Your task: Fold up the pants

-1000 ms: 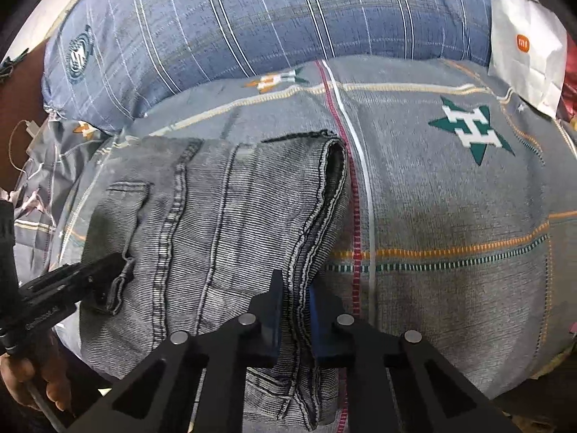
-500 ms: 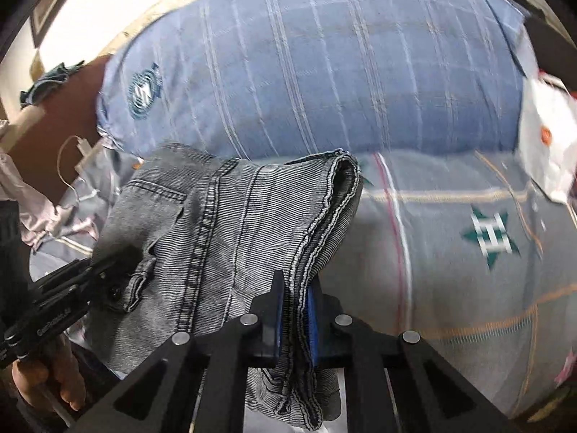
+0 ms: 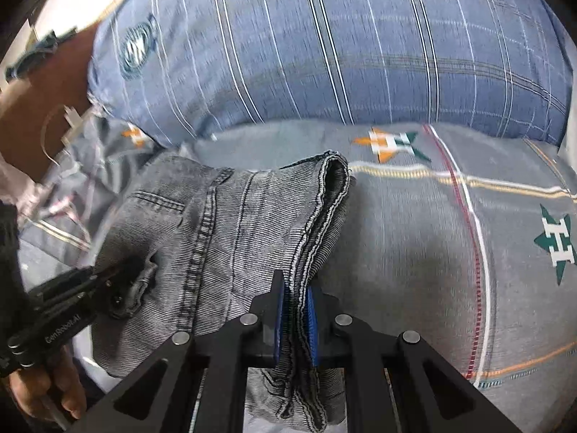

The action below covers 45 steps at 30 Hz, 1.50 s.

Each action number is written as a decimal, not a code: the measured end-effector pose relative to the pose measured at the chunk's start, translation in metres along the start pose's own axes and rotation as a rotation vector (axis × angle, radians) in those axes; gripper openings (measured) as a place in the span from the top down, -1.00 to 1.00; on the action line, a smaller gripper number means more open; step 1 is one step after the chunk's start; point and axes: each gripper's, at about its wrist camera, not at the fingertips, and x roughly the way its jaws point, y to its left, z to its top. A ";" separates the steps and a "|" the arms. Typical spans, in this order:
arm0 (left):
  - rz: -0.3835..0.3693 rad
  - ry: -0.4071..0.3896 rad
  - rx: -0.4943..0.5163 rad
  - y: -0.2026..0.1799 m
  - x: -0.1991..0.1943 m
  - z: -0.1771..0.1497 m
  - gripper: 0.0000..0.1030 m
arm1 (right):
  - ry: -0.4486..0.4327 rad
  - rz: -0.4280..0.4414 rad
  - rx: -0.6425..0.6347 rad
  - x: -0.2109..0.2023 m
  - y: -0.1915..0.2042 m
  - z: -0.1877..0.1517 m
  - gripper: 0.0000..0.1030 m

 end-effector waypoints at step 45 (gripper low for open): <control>0.290 -0.063 0.121 -0.015 -0.021 -0.044 -0.37 | -0.008 -0.217 -0.174 -0.027 0.029 -0.046 -0.13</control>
